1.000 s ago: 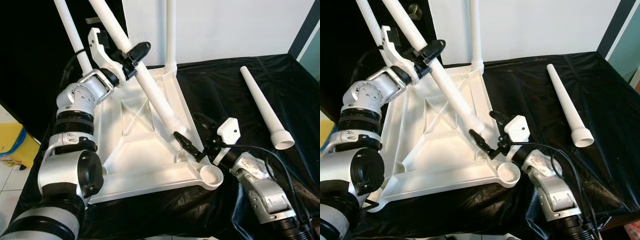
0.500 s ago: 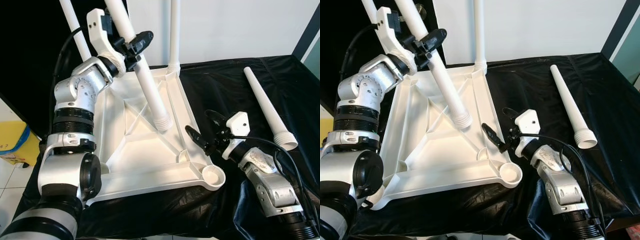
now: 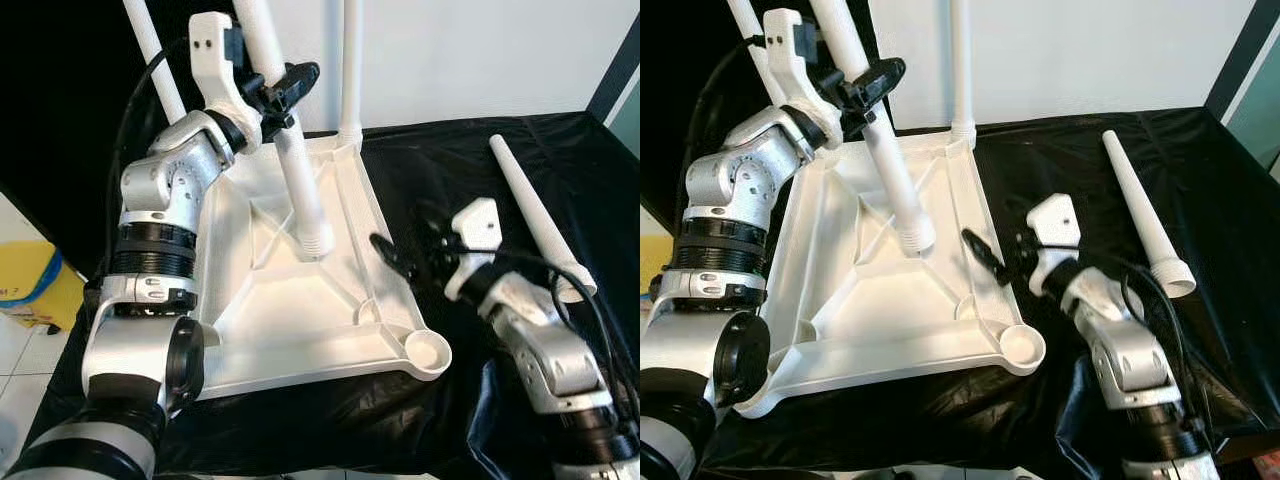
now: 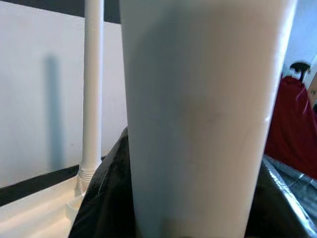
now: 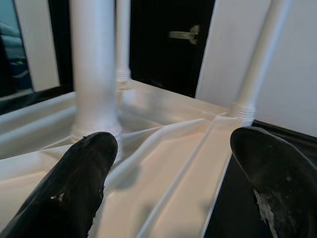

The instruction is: Building children table

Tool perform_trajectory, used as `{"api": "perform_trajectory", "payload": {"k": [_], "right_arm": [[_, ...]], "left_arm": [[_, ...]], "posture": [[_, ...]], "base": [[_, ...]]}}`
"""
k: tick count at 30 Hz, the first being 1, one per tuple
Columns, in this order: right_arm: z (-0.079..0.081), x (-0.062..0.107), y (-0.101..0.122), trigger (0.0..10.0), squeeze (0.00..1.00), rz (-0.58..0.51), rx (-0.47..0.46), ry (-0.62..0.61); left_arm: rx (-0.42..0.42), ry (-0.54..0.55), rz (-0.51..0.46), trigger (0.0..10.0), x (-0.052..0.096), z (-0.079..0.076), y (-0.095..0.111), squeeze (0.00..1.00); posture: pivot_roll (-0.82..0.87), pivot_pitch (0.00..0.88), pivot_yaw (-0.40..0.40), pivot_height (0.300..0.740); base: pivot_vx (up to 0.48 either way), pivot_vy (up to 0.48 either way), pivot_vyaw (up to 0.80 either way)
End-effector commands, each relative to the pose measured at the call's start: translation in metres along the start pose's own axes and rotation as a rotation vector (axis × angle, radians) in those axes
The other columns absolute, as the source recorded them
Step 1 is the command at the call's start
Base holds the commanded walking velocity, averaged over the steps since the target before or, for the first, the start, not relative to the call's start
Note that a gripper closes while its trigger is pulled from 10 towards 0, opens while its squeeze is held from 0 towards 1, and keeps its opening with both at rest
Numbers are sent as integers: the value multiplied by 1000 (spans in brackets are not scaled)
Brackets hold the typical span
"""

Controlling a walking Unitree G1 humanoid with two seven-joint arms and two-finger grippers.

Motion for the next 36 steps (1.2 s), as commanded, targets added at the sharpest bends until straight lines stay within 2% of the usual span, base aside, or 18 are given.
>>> {"api": "perform_trajectory", "payload": {"k": [1,4,6,9,19,21,25,26,28,36], "right_arm": [[-1,-2,1,10000,0,18,4,-10],[3,-10,5,10000,0,13,-38,3],[3,-10,5,10000,0,13,-38,3],[14,-19,9,10000,0,10,-69,42],[31,-36,6,10000,0,35,-112,104],[37,-43,4,10000,0,44,-124,111],[36,-54,-1,10000,0,57,-125,66],[36,-54,-1,10000,0,57,-125,66],[33,-61,-3,10000,0,64,-122,27],[31,-69,-3,10000,0,62,-109,12]], "left_arm": [[-49,-9,-4,10000,0,-4,1,0],[-71,-41,4,10000,-4,-13,-1,0],[-71,-41,4,10000,-4,-13,-1,0],[-72,-76,3,10000,-8,-25,-4,0],[-70,-127,-6,10000,-16,-46,-5,0],[-67,-149,-13,10000,-18,-55,-5,0],[-52,-191,-30,10000,-21,-72,-3,0],[-52,-191,-30,10000,-21,-72,-3,0],[-33,-230,-43,10000,-22,-87,-2,0],[-5,-270,-42,10000,-22,-105,-8,0]], "posture": [[-46,33,39,740],[-48,33,41,740],[-48,33,41,740],[-47,33,44,740],[-36,36,41,740],[-31,37,40,740],[-26,42,38,740],[-26,42,38,740],[-27,45,40,740],[-29,50,43,740]], "base": [[0,0,0],[0,0,0],[0,0,0],[0,0,0],[0,0,0],[0,0,0],[0,0,0],[0,0,0],[0,0,0],[0,0,0]]}}
Point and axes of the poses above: a point about 5 cm out from each wrist's last joint towards the gripper, its own x axis pointing back from the gripper into the wrist, its own y axis along the axis of the wrist's last joint, z = x × y, the point moved 3 cm from there along -x, pointing out of the wrist towards the gripper, and after that the axes turned 4 degrees about x, right-handed, at the moved point
